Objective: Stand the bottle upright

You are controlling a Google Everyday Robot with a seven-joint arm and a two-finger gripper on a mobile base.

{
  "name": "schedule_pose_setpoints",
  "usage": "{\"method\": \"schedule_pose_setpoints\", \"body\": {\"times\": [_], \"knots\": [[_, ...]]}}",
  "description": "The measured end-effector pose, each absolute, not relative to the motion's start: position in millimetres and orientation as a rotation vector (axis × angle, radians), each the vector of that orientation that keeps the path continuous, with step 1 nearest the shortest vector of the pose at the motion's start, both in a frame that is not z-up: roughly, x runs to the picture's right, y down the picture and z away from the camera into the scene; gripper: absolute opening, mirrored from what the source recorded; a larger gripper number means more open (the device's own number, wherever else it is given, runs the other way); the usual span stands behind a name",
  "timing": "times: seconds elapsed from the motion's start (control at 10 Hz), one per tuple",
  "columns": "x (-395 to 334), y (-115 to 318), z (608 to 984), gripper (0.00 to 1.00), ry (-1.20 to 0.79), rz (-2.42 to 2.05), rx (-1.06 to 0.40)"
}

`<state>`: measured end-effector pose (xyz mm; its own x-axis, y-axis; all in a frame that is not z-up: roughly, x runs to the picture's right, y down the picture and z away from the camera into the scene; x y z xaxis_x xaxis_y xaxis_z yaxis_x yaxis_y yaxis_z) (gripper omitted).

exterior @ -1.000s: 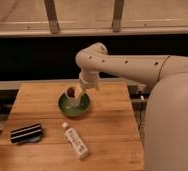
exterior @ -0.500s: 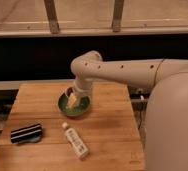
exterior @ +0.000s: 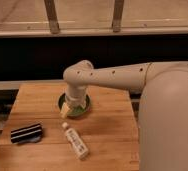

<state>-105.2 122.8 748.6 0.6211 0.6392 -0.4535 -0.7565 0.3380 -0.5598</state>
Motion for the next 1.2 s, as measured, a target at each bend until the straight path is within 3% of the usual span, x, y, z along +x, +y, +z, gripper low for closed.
{"method": "schedule_pose_setpoints", "body": {"times": [0.4,1.2], "knots": [[-123,153,762,0.70,0.169,0.856,-0.906],[-142,172,765,0.70,0.214,0.785,-0.907]]}}
